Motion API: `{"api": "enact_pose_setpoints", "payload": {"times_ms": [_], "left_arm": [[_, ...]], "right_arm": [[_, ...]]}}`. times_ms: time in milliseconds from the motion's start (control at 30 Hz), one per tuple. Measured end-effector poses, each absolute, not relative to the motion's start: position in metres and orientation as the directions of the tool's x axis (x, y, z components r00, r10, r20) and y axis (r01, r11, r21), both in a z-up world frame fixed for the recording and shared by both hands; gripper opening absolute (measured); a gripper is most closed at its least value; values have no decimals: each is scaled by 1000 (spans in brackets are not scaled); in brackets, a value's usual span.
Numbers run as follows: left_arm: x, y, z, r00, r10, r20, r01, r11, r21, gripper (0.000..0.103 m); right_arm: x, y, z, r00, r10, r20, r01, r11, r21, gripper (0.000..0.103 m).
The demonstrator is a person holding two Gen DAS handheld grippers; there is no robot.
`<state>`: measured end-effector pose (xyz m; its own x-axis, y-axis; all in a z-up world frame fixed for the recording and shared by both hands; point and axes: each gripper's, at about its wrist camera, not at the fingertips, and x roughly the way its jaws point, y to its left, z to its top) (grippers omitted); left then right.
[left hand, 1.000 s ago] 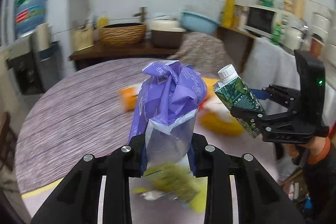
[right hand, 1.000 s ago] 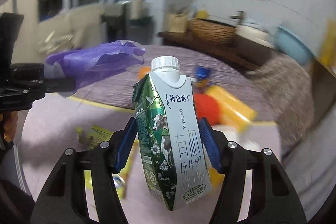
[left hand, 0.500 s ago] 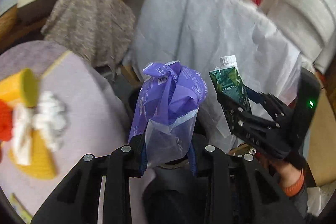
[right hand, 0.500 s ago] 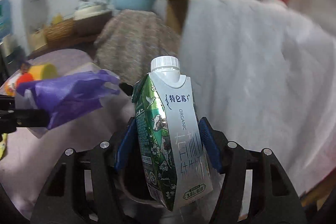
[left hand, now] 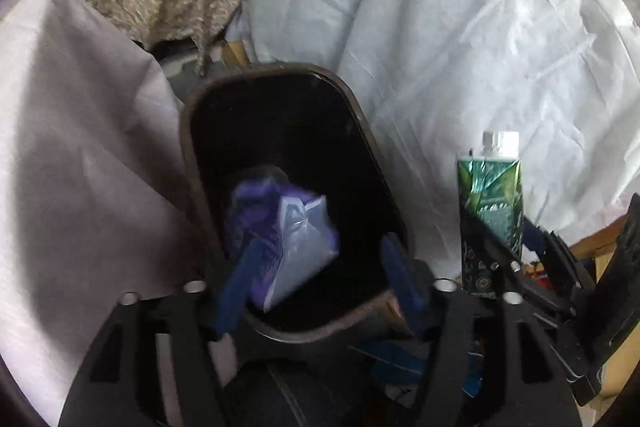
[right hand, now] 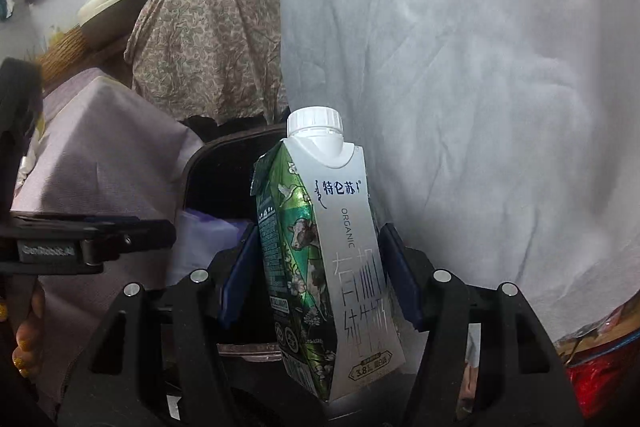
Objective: Collect trash
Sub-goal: 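Carry the bag and carton to the black bin with both grippers, then open both grippers over the bin to drop the bag and carton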
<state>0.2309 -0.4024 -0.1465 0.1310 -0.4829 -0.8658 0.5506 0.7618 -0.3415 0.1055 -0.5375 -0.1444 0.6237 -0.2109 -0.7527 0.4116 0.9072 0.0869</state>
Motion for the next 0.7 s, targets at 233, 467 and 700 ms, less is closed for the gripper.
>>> {"api": "enact_pose_setpoints", "payload": {"times_ms": [233, 467, 700], "left_arm": [[229, -378, -110, 207, -551, -808, 531, 757, -381, 74], [196, -350, -63, 397, -515, -760, 592, 776, -216, 89], [186, -326, -37, 466, -486, -740, 599, 789, -141, 94]], "right_arm": [[140, -515, -179, 593, -100, -799, 322, 939, 122, 62], [199, -485, -225, 465, -81, -882, 284, 957, 62, 62], [236, -477, -260, 371, -123, -920, 273, 962, -18, 63]]}}
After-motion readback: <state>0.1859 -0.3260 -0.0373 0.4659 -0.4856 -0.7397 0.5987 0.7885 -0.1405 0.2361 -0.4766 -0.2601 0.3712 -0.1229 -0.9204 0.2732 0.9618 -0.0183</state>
